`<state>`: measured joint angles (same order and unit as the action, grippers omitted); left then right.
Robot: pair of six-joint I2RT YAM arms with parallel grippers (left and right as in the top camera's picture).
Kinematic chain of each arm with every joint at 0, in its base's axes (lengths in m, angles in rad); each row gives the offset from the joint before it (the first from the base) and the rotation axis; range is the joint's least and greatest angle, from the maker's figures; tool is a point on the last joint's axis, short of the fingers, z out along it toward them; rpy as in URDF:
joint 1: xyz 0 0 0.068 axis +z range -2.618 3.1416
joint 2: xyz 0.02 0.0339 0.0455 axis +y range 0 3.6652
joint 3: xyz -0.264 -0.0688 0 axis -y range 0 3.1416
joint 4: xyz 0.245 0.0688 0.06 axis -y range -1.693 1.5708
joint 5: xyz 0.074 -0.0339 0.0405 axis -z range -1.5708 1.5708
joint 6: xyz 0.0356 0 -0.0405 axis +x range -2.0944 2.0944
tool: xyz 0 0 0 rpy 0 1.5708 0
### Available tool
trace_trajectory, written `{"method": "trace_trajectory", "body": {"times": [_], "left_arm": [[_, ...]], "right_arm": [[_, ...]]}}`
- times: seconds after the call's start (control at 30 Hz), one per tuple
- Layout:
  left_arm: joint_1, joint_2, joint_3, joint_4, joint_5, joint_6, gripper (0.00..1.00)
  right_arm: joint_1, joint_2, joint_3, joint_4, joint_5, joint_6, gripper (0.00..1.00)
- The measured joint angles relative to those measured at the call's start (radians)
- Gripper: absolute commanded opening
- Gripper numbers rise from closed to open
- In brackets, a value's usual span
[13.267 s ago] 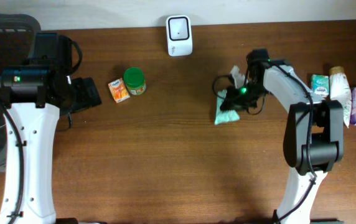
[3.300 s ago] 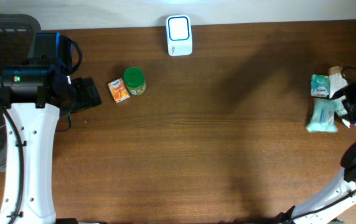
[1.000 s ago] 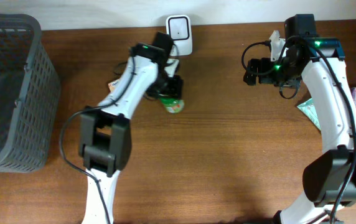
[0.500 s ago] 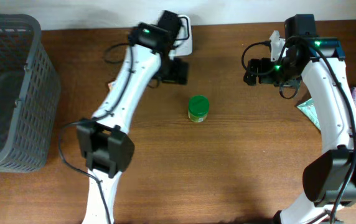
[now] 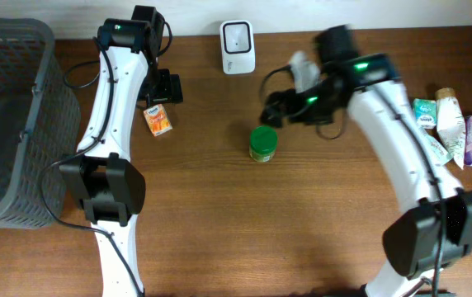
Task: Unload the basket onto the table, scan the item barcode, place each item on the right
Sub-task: 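Reach the right gripper to the green-lidded jar and grasp it, then hold the green-lidded jar up to the scanner with the right gripper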
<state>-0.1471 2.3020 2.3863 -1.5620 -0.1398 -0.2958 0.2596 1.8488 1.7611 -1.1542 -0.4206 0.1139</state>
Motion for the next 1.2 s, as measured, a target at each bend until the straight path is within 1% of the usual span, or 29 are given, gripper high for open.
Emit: {"method": "trace_trajectory", "body": {"times": [0.07, 0.17, 0.27, 0.33, 0.5, 0.6, 0.63, 0.7, 0.77, 0.8, 0.9, 0.97, 1.0, 1.1, 1.13, 1.2], "left_arm": [[0.000, 0.000, 0.000, 0.000, 0.000, 0.000, 0.99], [0.000, 0.000, 0.000, 0.001, 0.000, 0.000, 0.99], [0.000, 0.000, 0.000, 0.001, 0.000, 0.000, 0.99], [0.000, 0.000, 0.000, 0.002, 0.000, 0.000, 0.99], [0.000, 0.000, 0.000, 0.002, 0.000, 0.000, 0.99], [0.000, 0.000, 0.000, 0.002, 0.000, 0.000, 0.99], [0.000, 0.000, 0.000, 0.002, 0.000, 0.000, 0.99], [0.000, 0.000, 0.000, 0.002, 0.000, 0.000, 0.99], [0.000, 0.000, 0.000, 0.002, 0.000, 0.000, 0.99], [0.000, 0.000, 0.000, 0.002, 0.000, 0.000, 0.99], [0.000, 0.000, 0.000, 0.002, 0.000, 0.000, 0.99], [0.000, 0.000, 0.000, 0.002, 0.000, 0.000, 0.99], [0.000, 0.000, 0.000, 0.002, 0.000, 0.000, 0.99], [0.000, 0.000, 0.000, 0.002, 0.000, 0.000, 1.00], [0.000, 0.000, 0.000, 0.002, 0.000, 0.000, 0.99], [0.000, 0.000, 0.000, 0.001, 0.000, 0.000, 0.99]], "right_arm": [[0.127, 0.010, -0.001, 0.058, 0.135, 0.010, 0.99], [0.211, 0.028, -0.001, 0.123, 0.222, 0.031, 0.99], [0.227, 0.159, -0.001, 0.130, 0.343, 0.092, 0.99], [0.226, 0.211, -0.002, 0.129, 0.372, 0.120, 0.99], [0.225, 0.235, -0.002, 0.130, 0.410, 0.148, 0.99], [0.225, 0.304, -0.002, 0.111, 0.417, 0.148, 1.00], [0.225, 0.324, -0.002, 0.109, 0.417, 0.148, 0.95], [0.225, 0.328, -0.002, 0.101, 0.417, 0.143, 0.81], [0.225, 0.329, -0.002, 0.089, 0.417, 0.148, 0.75], [0.225, 0.329, -0.002, 0.089, 0.417, 0.146, 0.70], [0.225, 0.329, -0.002, 0.089, 0.417, 0.146, 0.67], [0.224, 0.329, -0.001, 0.074, 0.417, 0.146, 0.58], [0.222, 0.330, 0.011, 0.056, 0.417, 0.147, 0.56], [0.207, 0.335, 0.148, 0.002, 0.417, 0.145, 0.56], [0.183, 0.336, 0.247, -0.012, 0.417, 0.145, 0.56], [0.146, 0.338, 0.329, 0.011, 0.414, 0.145, 0.56]]}}
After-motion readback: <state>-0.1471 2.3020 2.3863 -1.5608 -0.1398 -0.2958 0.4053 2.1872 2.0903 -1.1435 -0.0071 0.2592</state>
